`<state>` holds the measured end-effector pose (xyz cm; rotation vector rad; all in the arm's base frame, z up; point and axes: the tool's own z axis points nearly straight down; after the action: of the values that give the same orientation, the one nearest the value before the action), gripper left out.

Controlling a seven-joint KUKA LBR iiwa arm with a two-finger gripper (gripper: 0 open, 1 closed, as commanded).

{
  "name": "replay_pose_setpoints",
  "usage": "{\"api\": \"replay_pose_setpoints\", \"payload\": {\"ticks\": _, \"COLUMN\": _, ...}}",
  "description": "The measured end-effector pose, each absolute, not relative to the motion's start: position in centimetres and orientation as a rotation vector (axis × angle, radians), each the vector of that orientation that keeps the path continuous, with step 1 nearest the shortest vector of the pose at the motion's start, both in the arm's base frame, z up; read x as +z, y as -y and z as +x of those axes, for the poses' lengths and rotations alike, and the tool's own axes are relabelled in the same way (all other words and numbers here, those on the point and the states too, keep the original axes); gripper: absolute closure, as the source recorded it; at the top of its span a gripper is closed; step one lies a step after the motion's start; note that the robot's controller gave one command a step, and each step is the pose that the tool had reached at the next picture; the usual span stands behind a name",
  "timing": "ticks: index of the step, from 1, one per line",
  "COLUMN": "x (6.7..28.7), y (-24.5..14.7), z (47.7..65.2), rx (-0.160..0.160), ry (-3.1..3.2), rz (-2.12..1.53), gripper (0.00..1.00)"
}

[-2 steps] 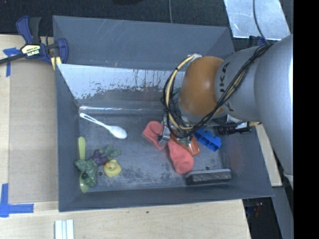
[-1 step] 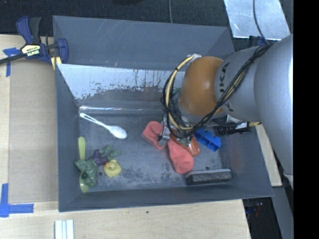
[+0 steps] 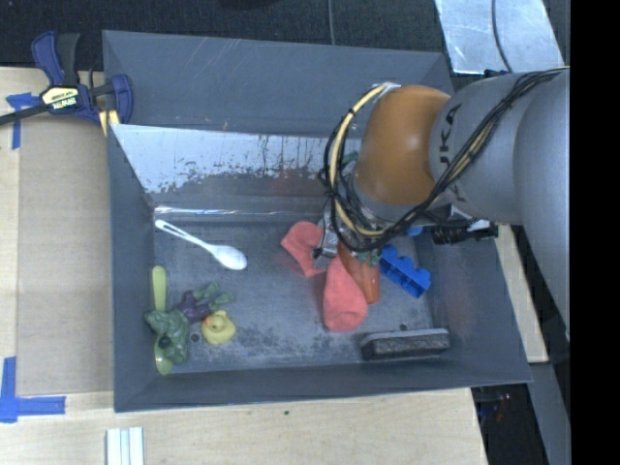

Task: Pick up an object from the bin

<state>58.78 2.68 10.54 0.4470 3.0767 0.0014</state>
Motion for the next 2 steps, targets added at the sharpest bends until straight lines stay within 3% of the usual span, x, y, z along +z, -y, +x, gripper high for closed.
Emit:
{"api": "replay_pose_setpoints", "payload": {"ticks": 1, "x": 16.7, "y": -3.0, "z": 58.1, "rx": 0.000, "ry": -3.083, "rz": 0.442, "gripper": 1.00}}
{"api": "replay_pose_setpoints", "payload": {"ticks": 2, "x": 25.8, "y": -3.9, "z": 58.2, "rx": 0.001, "ry": -3.072, "rz": 0.493, "gripper": 1.00}}
